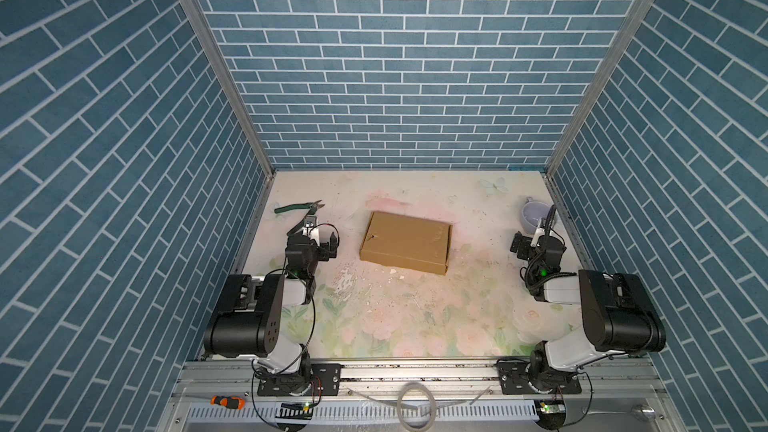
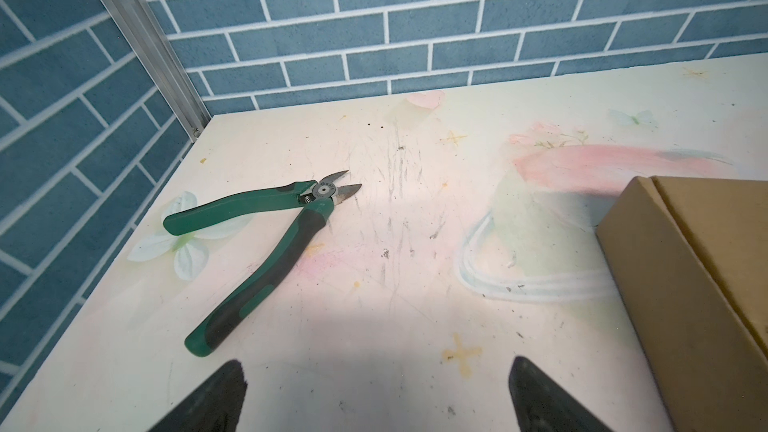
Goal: Fold the paper box
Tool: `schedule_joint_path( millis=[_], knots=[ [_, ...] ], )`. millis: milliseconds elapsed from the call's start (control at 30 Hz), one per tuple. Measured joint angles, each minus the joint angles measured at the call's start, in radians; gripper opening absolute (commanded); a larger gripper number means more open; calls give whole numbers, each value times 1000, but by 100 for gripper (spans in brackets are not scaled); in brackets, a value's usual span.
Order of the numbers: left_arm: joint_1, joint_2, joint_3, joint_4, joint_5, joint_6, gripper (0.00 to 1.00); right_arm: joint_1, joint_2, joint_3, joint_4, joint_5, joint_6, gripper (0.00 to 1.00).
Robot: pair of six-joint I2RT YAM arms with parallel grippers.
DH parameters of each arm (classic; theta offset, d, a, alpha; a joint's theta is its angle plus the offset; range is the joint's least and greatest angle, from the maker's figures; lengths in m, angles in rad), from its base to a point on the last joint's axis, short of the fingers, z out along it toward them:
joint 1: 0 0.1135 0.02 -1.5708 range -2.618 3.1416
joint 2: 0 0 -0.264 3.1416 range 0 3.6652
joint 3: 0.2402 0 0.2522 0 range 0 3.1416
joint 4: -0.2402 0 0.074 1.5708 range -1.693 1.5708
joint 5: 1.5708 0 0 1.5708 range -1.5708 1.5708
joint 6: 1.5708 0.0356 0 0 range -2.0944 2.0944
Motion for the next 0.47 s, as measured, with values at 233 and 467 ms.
schedule_joint_path(
  millis=[233, 467],
  knots=[
    [0, 0, 0, -1, 6, 1, 100, 0, 0, 0, 0, 0, 0, 99],
    [-36, 0, -7, 23, -38, 26, 100, 0, 0, 0, 0, 0, 0, 99]
  ],
)
